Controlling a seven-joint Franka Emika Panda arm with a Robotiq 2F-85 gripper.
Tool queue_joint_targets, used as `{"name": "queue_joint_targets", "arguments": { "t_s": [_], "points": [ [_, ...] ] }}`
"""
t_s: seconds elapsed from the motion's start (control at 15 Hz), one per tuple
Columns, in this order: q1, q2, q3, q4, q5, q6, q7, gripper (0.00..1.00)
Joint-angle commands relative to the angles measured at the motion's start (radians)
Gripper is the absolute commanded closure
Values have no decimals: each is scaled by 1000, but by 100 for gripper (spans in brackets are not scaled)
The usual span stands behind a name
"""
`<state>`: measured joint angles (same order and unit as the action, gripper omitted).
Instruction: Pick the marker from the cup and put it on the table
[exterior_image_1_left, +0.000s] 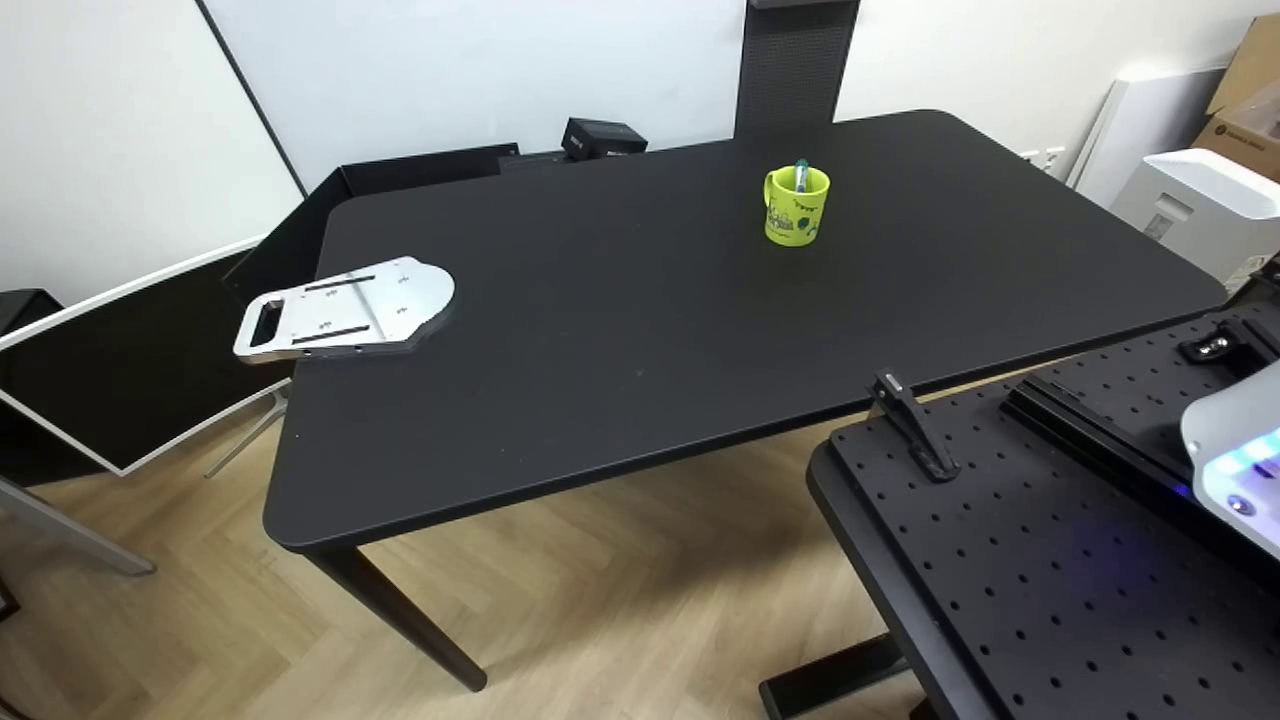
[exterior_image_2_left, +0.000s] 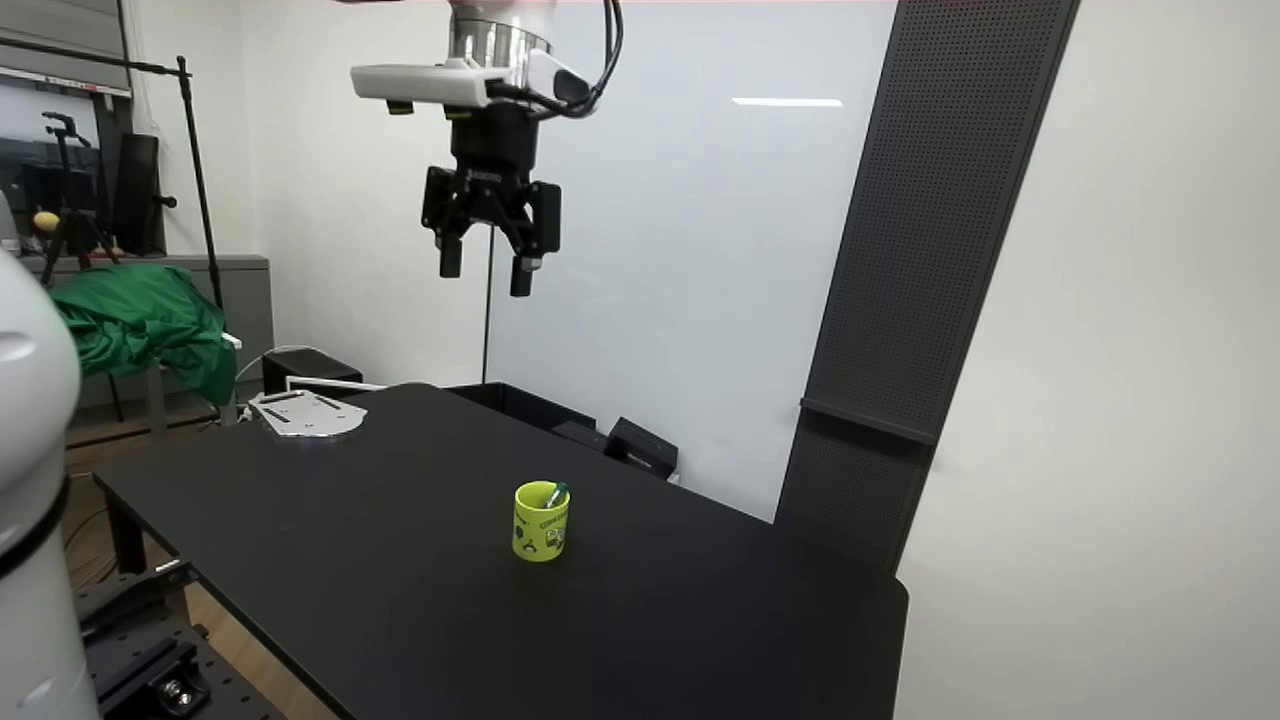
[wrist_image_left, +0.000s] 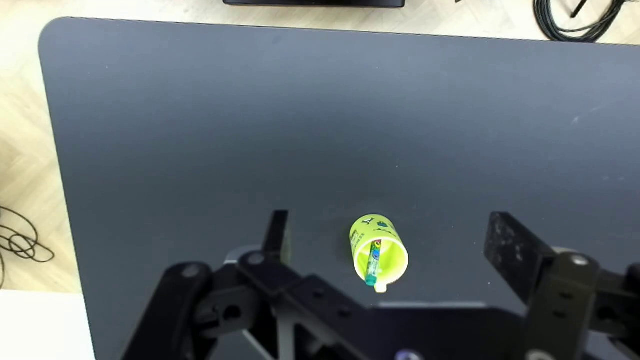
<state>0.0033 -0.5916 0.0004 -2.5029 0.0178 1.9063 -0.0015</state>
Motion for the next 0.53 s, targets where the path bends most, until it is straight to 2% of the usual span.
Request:
{"name": "queue_joint_targets", "arguments": {
  "t_s": [0.0, 0.47],
  "points": [
    [-8, 106, -25, 56, 0, 56, -26, 0],
    [-34, 385, -64, 190, 3, 218, -56, 0]
  ]
}}
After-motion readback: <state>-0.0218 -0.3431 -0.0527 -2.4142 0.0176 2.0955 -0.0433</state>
